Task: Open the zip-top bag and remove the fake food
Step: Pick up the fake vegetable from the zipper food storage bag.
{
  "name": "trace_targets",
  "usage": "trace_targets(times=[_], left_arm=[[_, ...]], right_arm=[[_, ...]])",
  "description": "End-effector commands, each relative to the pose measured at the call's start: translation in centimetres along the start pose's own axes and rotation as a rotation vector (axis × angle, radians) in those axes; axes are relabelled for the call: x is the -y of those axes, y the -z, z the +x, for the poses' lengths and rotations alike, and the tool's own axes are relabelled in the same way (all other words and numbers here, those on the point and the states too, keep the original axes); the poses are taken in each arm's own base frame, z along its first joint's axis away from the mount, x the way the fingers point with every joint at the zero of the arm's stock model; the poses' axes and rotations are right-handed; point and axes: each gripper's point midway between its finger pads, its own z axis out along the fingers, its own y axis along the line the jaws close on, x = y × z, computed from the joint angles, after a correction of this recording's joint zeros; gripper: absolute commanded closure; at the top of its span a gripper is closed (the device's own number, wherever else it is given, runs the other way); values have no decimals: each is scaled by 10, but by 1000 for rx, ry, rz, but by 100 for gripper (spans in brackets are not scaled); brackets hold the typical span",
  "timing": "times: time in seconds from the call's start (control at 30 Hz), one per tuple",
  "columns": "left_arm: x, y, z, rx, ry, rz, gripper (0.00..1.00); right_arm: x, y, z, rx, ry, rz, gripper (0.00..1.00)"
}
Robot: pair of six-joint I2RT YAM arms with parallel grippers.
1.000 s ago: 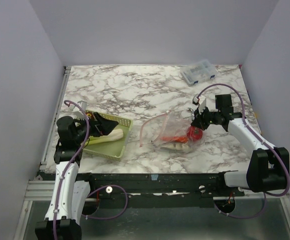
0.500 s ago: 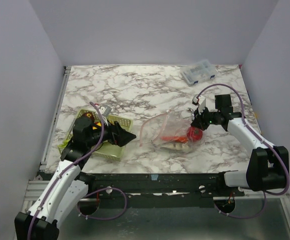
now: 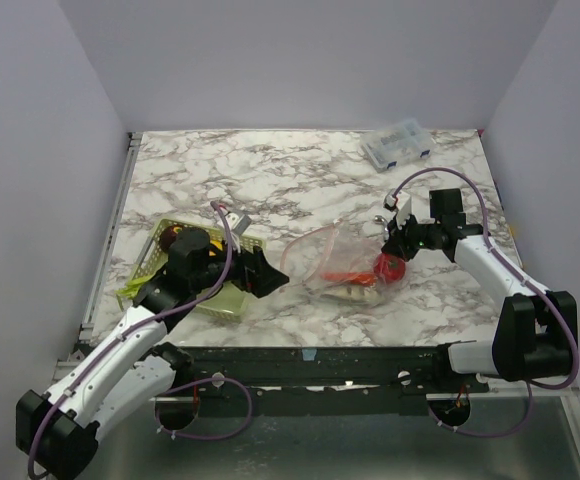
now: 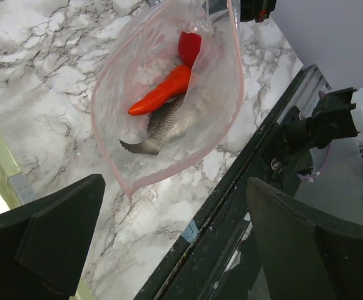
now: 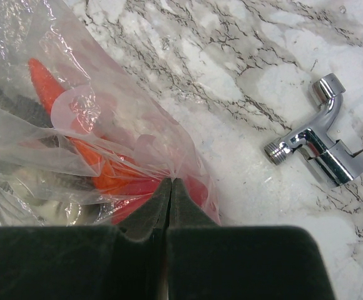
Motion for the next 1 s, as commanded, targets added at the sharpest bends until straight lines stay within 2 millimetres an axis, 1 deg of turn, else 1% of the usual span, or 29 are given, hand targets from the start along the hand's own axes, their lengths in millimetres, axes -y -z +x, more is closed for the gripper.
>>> trace_targets(times=[0.0,0.27,0.47,0.6,0.73,0.87,0.97], left_arm=[[3,-8,-10,6,-38,-27,2],[12,-24,-13,-23,-82,-27,1],[12,-35,-16,-51,-118,-42,5],[9,-43,-15,-73,-132,-58,8],[1,-48,-15,-95,-149,-100,12],[-9,-49,-18,-123,-189,-160,17],[-15,-49,-20,-143,-225,-187,23]], right_arm=[[0,0,6,-20,-8,-3,100],[-1,1,5,-18,-5,-7,100],[-1,1,4,-16,-3,-10,100],[-1,2,4,-15,-2,-10,100],[-2,2,4,-13,0,-11,100],[-2,2,3,-13,1,-13,100],[-2,2,3,-13,1,-14,100]])
